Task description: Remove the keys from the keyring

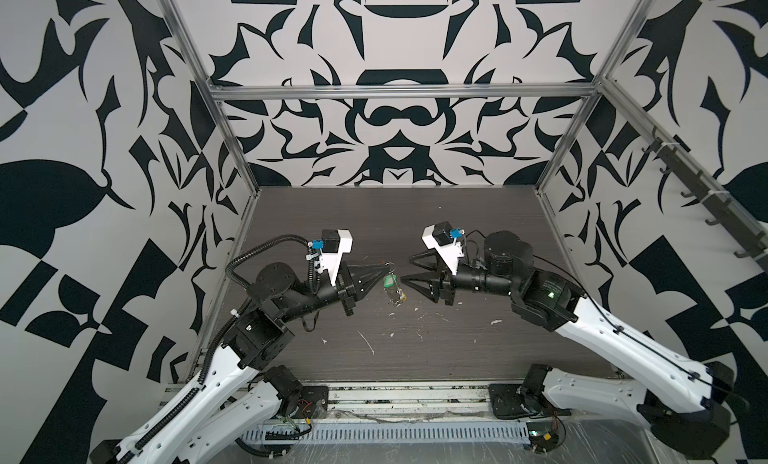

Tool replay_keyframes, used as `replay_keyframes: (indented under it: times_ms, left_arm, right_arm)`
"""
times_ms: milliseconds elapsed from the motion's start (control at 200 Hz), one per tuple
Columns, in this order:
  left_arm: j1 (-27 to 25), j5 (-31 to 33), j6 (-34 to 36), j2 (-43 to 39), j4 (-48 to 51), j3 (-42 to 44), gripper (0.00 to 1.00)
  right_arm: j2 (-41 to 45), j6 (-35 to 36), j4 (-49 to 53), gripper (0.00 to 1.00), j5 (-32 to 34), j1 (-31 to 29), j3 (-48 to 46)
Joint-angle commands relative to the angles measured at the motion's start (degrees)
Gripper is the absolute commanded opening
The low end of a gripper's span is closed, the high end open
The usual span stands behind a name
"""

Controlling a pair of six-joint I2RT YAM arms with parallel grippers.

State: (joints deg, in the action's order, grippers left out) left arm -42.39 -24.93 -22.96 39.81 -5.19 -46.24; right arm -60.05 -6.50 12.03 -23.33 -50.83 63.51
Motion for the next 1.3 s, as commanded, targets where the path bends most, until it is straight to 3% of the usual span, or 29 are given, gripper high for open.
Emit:
replay_keyframes:
  times_ms: [0, 390, 710, 1040, 1295]
  left_arm:
    - [-0.1, 1.1, -1.3, -0.6, -5.3, 1.3, 0.0]
    - [-0.2, -0.6, -3.4, 0.7, -8.4, 2.3, 0.0]
    - [-0.1, -0.8, -4.1, 0.7, -8.9, 2.7, 0.0]
    - [-0.1, -1.3, -4.5, 1.1, -9.2, 3.0, 0.0]
    - [-0.1, -1.1, -4.1, 1.1, -8.2, 3.0, 0.0]
  right_arm:
    - [1.3, -0.4, -6.5, 0.59, 2.8, -1.9, -0.6]
    - [0.3, 1.1, -9.7, 0.61, 6.7, -5.8, -2.1]
    - [-0.7, 1.1, -9.9, 0.42, 5.9, -6.3, -1.5]
    - [-2.3, 1.1, -10.9, 0.37, 5.8, -6.5, -0.5]
    - [-2.2, 1.2, -10.9, 0.2, 6.0, -6.5, -0.2]
